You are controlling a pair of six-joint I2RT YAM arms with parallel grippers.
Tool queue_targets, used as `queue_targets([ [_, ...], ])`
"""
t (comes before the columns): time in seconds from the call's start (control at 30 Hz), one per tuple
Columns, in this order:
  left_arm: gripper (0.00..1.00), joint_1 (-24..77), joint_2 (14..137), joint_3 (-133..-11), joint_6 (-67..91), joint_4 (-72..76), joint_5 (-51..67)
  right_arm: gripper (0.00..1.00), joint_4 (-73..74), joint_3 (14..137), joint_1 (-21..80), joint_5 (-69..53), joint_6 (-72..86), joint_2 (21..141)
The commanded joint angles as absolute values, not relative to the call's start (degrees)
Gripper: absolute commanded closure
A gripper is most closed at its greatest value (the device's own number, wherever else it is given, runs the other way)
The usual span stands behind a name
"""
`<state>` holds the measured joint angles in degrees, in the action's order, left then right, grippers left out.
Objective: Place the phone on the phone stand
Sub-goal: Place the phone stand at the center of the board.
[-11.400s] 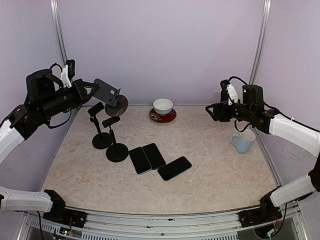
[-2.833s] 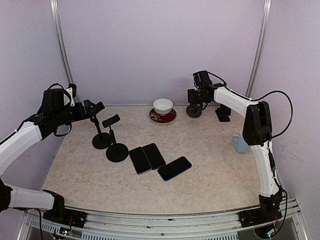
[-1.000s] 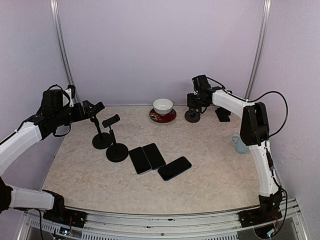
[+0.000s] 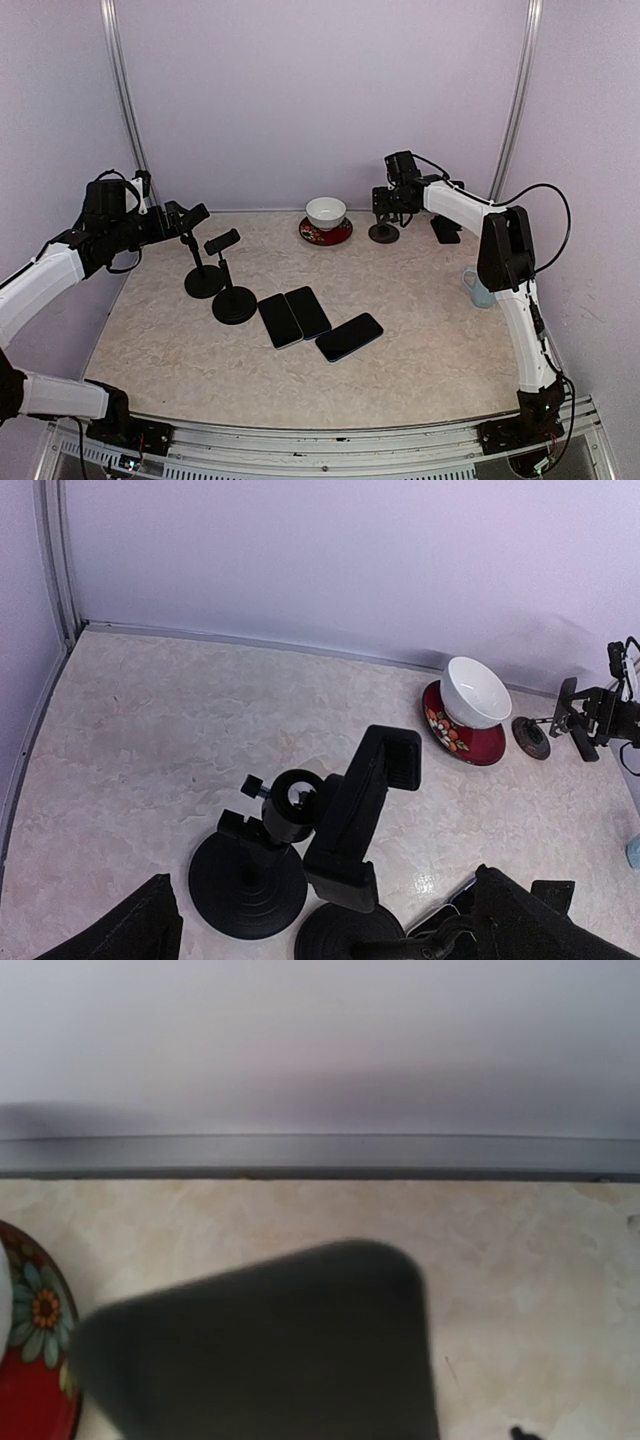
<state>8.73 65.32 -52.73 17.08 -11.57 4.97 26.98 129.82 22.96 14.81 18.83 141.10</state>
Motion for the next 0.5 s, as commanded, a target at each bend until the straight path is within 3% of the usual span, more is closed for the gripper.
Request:
queue_targets([
  [0.0, 0.01, 8.1, 65.8, -52.4, 17.6, -10.0, 5.8, 0.21, 25.8, 131.7, 22.4, 15.5, 18.3, 142.5],
  [0.23, 0.01, 7.9, 65.7, -52.4, 17.6, -10.0, 5.9, 0.20, 25.4, 131.4, 22.3, 14.0, 18.1, 142.6],
  [0.47, 0.01, 7.8, 65.5, -52.4, 17.7, -10.0, 6.0, 0.13, 22.4, 122.6, 21.1, 2.8, 14.1, 138.2],
])
